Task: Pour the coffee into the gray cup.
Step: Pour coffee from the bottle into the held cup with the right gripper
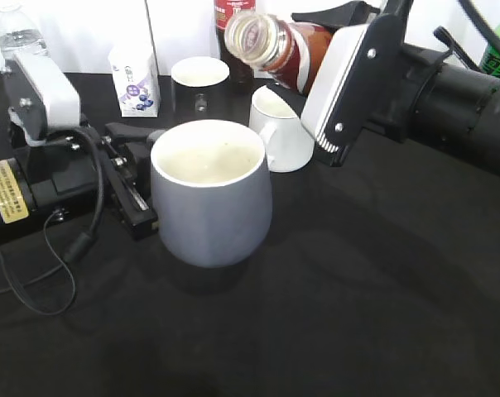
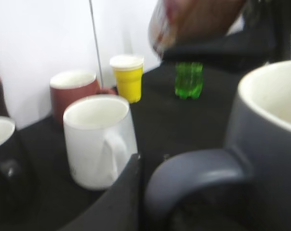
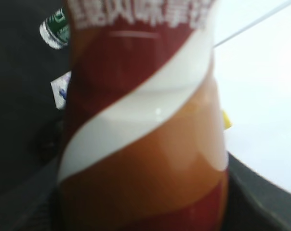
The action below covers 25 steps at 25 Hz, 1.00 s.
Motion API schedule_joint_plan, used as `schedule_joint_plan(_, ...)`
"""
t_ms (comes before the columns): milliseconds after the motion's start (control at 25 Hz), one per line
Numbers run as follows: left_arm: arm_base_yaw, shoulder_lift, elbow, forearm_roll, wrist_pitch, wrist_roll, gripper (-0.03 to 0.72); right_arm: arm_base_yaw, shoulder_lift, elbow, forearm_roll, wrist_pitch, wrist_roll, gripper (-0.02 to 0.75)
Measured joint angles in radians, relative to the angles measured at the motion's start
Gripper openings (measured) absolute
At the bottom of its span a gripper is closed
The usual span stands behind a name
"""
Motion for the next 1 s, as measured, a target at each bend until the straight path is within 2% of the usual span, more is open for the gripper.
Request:
schedule_joint_plan(160, 0.000, 0.002, 0.000, -0.037, -0.011, 0.002, 0.057, 0.000, 0.000, 0.000, -0.040, -0.006, -0.017, 0.527)
schedule_joint_plan(400, 0.000, 0.002, 0.000, -0.037, -0.011, 0.003, 0.057, 0.000, 0.000, 0.000, -0.059, -0.028, -0.062, 0.527)
schedule_joint_plan(760, 0.000, 0.002, 0.000, -0.006, -0.012, 0.003, 0.057, 0.000, 0.001, -0.022, -0.112, -0.033, -0.069, 0.527)
schedule_joint_plan(1000, 0.000, 0.002, 0.000, 0.022, -0.027, 0.003, 0.057, 0.000, 0.001, -0.022, -0.116, -0.033, -0.176, 0.527)
